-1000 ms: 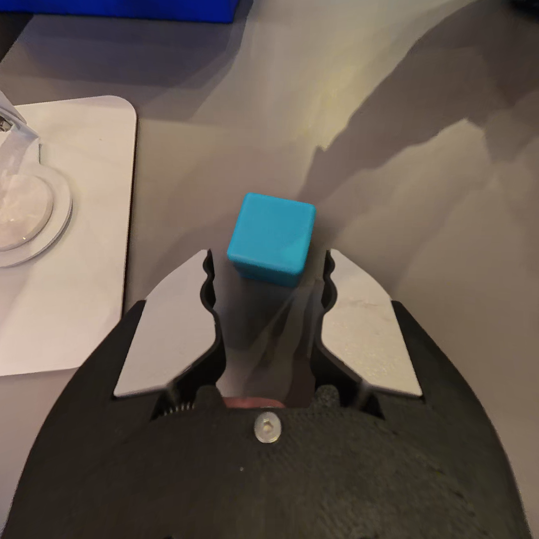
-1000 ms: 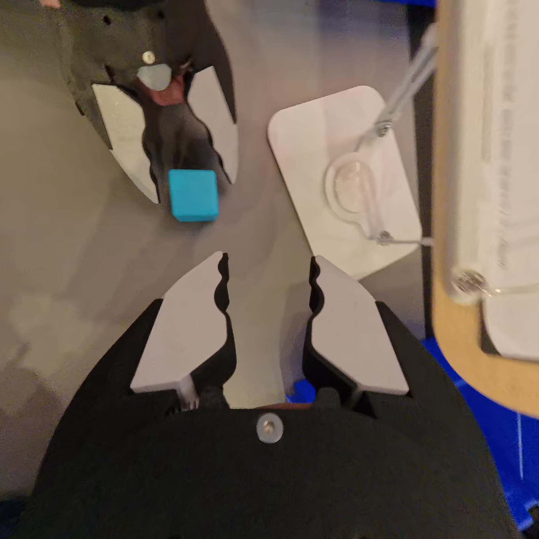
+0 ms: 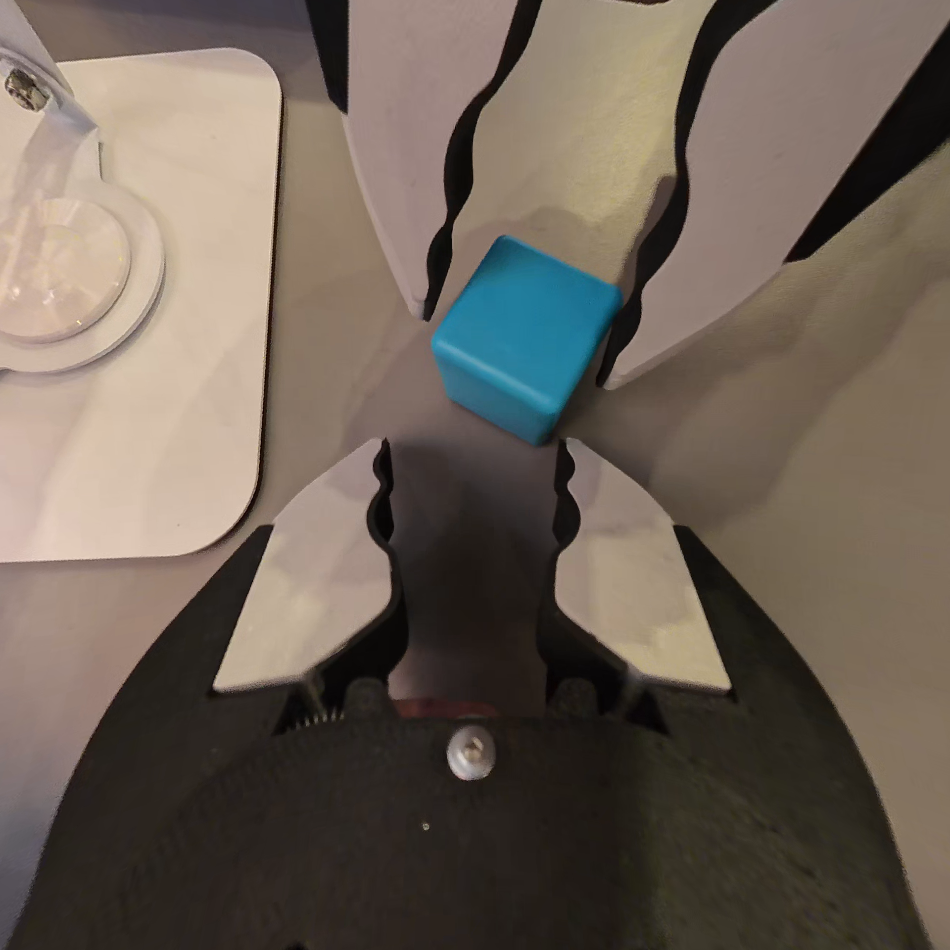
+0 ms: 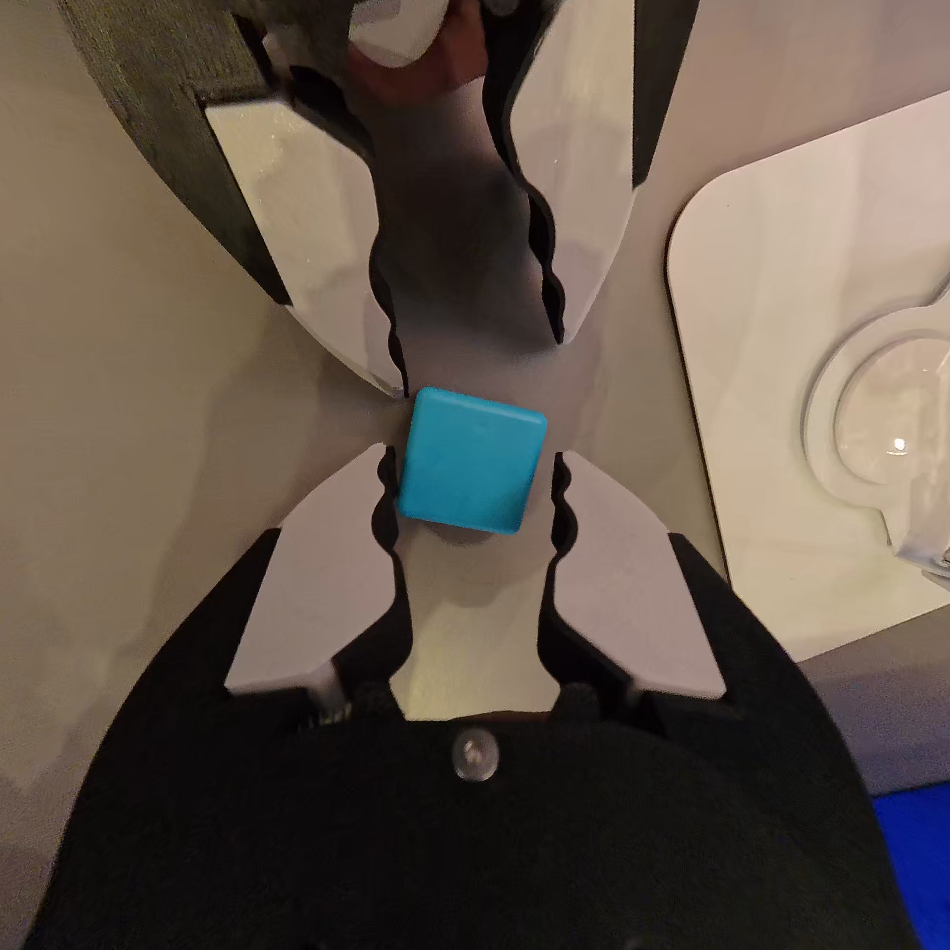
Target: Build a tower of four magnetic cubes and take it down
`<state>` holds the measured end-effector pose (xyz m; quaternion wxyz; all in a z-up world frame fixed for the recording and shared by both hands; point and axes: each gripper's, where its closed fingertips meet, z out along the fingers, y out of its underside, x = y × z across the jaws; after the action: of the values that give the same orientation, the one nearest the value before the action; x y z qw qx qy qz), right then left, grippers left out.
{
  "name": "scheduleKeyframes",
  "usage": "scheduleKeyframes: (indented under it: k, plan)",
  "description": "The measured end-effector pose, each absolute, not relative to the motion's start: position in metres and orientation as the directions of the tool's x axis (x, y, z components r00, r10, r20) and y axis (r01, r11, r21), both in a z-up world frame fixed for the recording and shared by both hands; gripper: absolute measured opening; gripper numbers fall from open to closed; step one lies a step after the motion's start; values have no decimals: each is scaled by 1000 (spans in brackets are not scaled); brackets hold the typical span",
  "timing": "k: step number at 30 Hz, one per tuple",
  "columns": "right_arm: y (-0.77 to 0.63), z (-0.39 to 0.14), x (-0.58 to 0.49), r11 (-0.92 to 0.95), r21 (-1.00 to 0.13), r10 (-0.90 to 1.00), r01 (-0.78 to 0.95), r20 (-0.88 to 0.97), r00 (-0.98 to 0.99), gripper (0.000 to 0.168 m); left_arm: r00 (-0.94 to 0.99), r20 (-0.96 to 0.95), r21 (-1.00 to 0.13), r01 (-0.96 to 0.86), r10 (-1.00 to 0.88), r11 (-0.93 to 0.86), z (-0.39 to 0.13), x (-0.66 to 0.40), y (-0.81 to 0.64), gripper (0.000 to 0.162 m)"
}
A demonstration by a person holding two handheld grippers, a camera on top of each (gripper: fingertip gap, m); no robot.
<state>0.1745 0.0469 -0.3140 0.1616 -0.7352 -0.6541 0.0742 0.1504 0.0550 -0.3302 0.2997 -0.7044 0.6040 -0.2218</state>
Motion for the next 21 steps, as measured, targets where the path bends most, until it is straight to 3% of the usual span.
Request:
scheduleKeyframes:
  k: [1, 13, 21]
  plan:
    - [47, -315, 174, -91, -335, 986, 938, 101, 132, 58, 173, -49, -690, -718, -984, -92, -330, 149, 55, 61]
    - [55, -312, 172, -89, -353, 982, 931, 128, 142, 51, 174, -28, -687, -719, -984, -108, -331, 145, 55, 60]
    - [91, -238, 223, -167, -482, 928, 860, 219, 303, 51, 172, -25, -687, -719, -985, -108, -331, 145, 54, 59]
